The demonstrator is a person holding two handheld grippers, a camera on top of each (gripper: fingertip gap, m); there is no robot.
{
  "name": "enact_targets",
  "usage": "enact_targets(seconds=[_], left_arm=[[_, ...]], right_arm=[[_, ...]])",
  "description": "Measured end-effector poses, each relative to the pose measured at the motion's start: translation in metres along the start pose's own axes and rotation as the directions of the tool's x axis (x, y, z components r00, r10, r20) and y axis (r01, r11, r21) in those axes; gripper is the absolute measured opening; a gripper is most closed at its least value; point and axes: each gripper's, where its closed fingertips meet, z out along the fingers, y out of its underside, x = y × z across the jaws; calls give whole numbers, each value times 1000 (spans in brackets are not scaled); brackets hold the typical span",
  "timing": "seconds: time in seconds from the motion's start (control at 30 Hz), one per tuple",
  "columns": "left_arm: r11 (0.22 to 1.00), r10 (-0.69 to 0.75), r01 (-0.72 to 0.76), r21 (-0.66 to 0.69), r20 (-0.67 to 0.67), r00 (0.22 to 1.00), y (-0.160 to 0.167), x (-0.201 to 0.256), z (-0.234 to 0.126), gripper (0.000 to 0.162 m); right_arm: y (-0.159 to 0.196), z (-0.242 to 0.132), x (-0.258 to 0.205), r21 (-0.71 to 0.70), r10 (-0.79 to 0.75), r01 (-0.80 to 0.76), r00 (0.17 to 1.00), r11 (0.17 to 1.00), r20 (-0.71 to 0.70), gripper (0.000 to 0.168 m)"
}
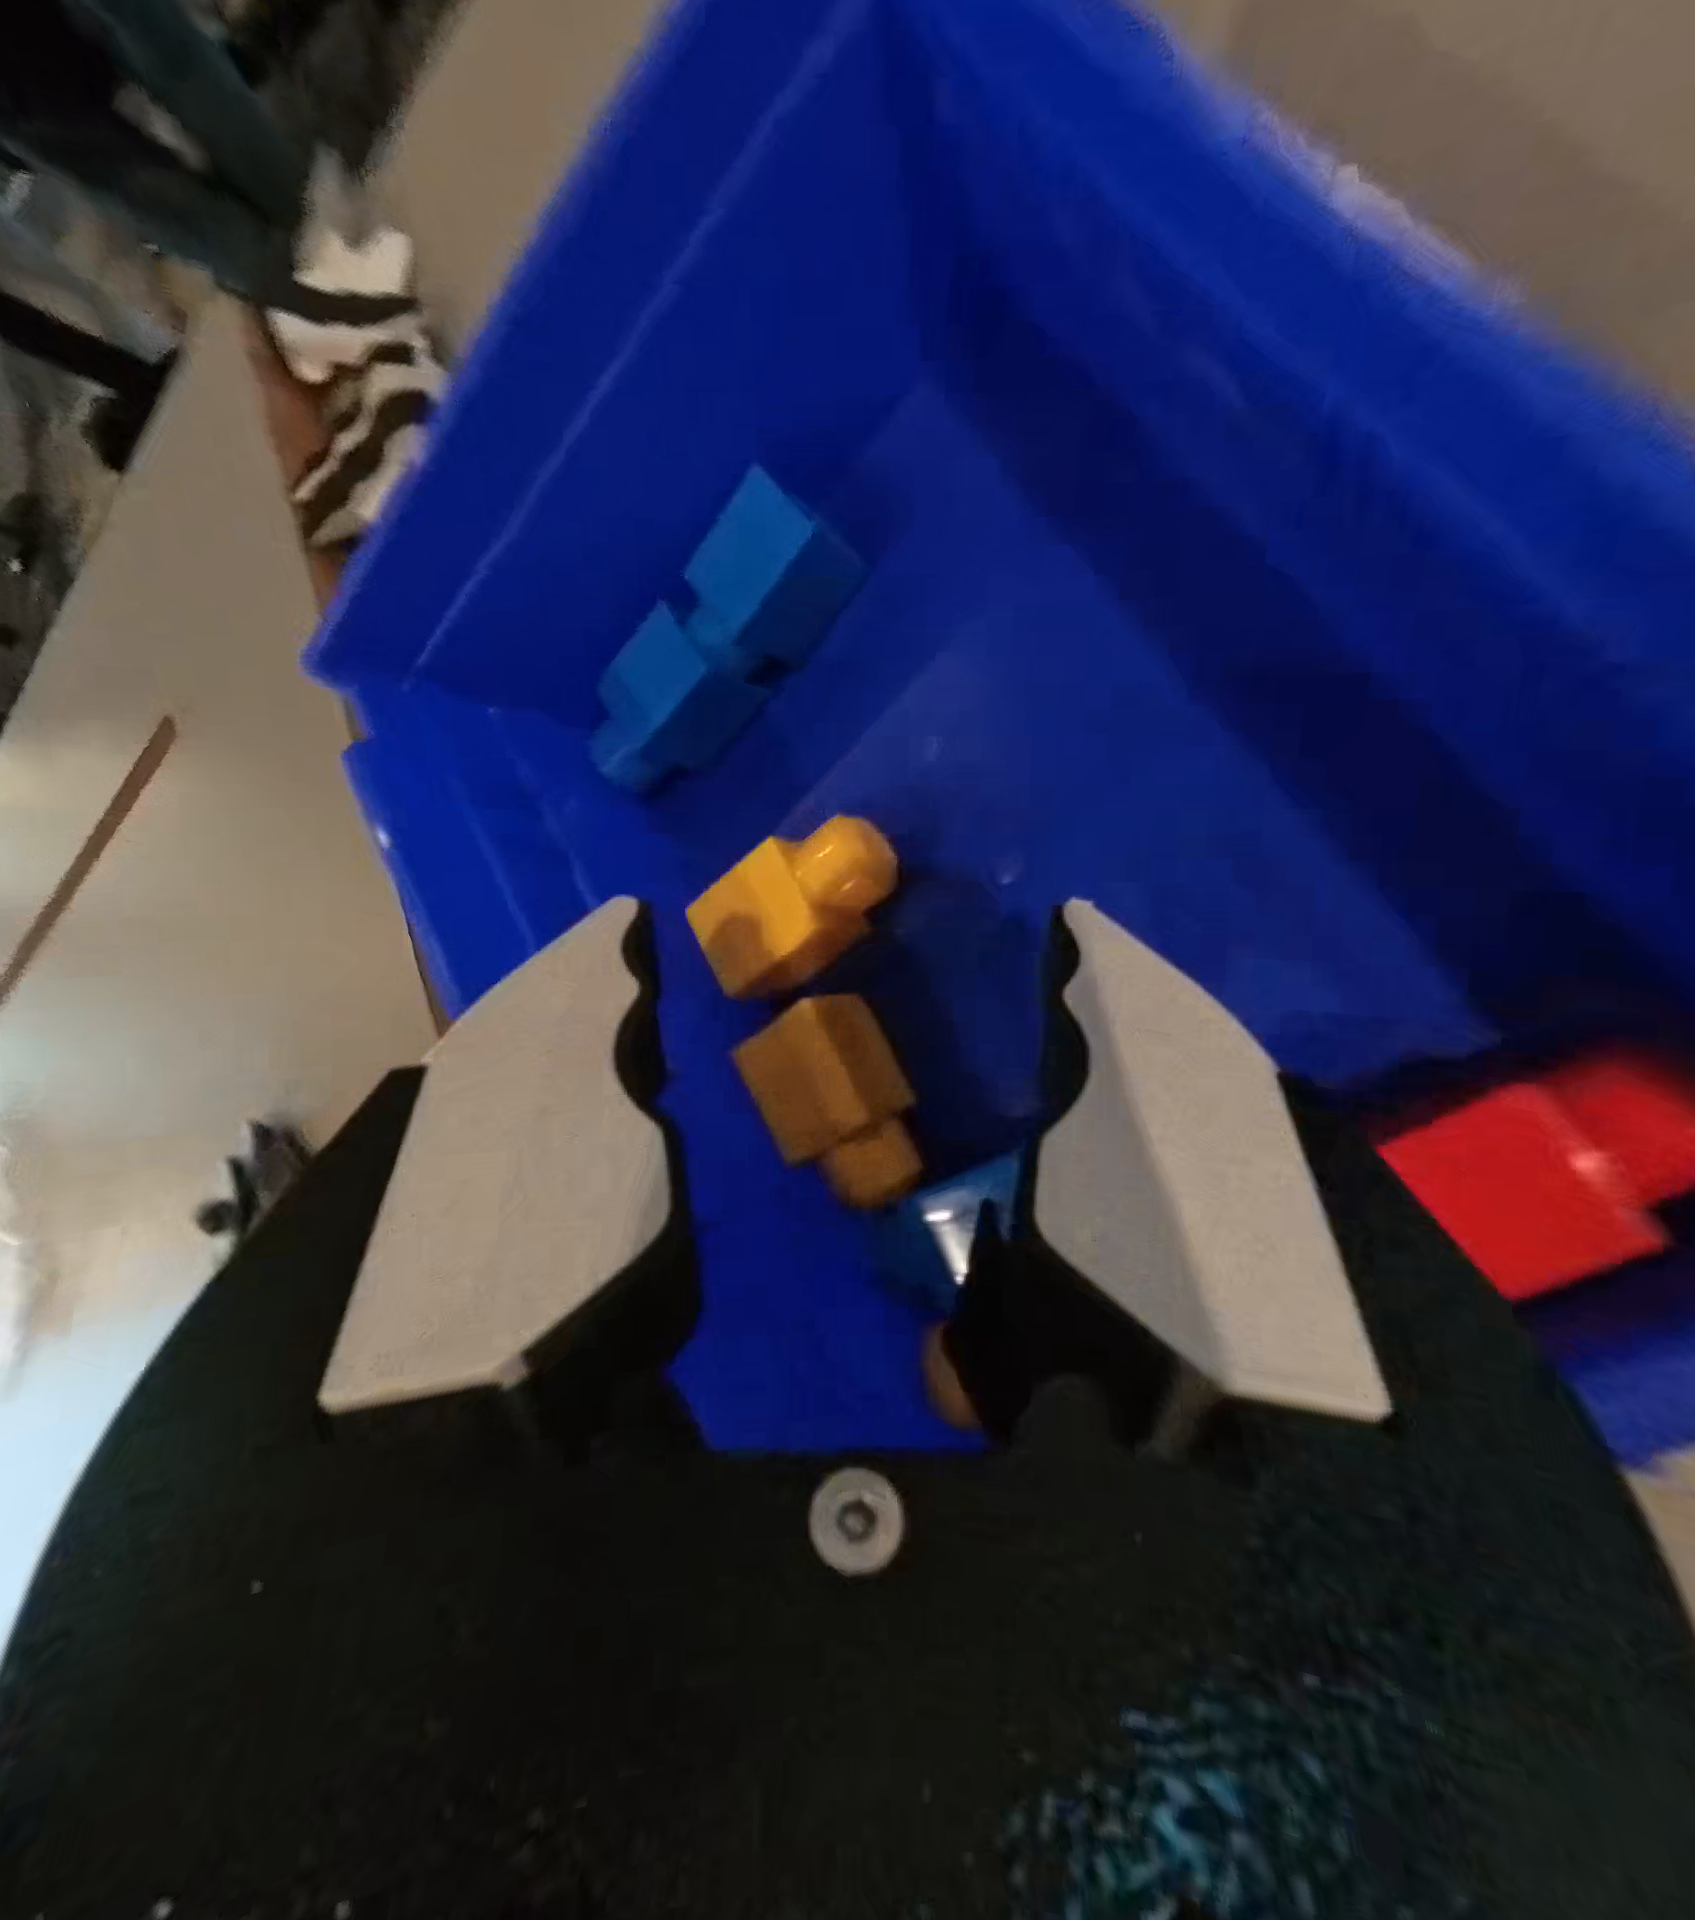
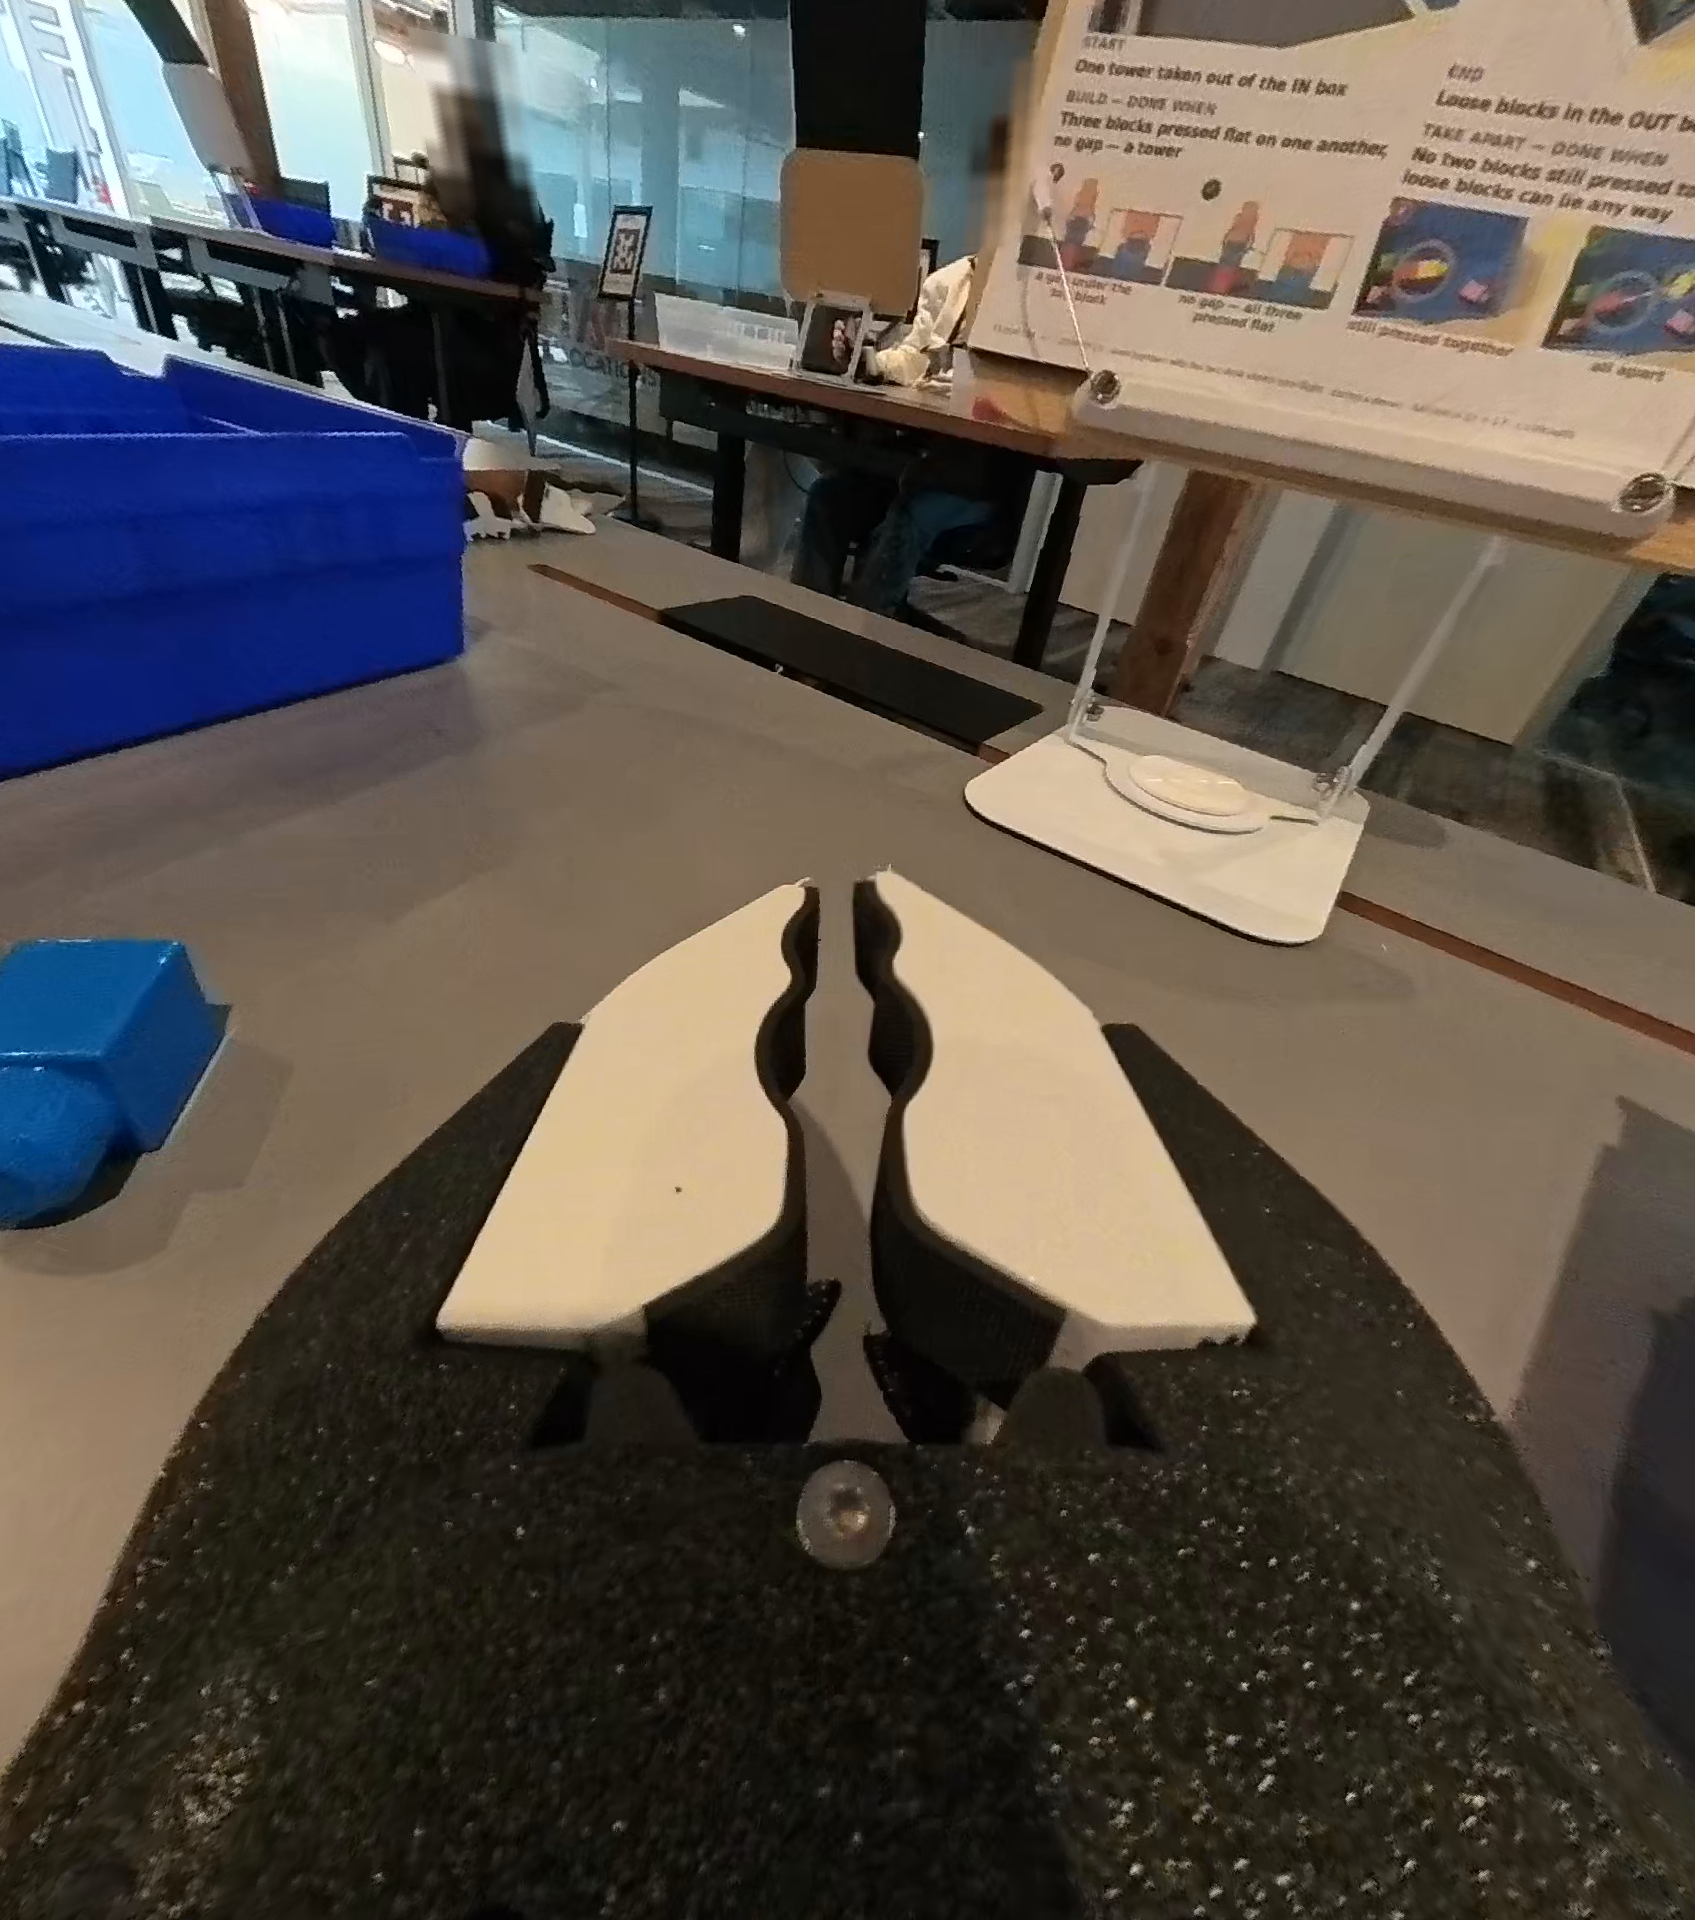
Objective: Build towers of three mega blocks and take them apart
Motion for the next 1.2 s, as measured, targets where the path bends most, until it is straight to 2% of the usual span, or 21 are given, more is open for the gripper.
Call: enact_targets(seconds=[0.07,0.13,0.33,0.63,0.8,1.03,1.2], left_arm=[[982,150,-154,-106,-46,988,10,-7,21,72],[952,235,-249,-177,-94,967,17,-15,36,71],[894,321,-387,-224,-281,905,26,-14,60,66],[818,377,-496,-291,-379,845,37,-13,79,64],[770,400,-539,-342,-399,825,45,-15,85,54],[765,395,-533,-363,-389,832,49,-17,88,44],[803,438,-493,-334,-231,869,32,-30,77,42]], right_arm=[[0,0,-1,-1,-6,6,1000,1000,0,6],[0,-1,-2,-1,-10,10,1000,1000,9,6],[0,-1,-1,1,8,-8,1000,1000,13,7],[3,0,-6,-19,-2,2,999,1000,43,0],[2,-1,-3,-9,10,-10,1000,1000,27,2],[3,1,0,-14,16,-15,1000,1000,3,30],[3,2,0,-18,1,-2,1000,1000,-11,26]])
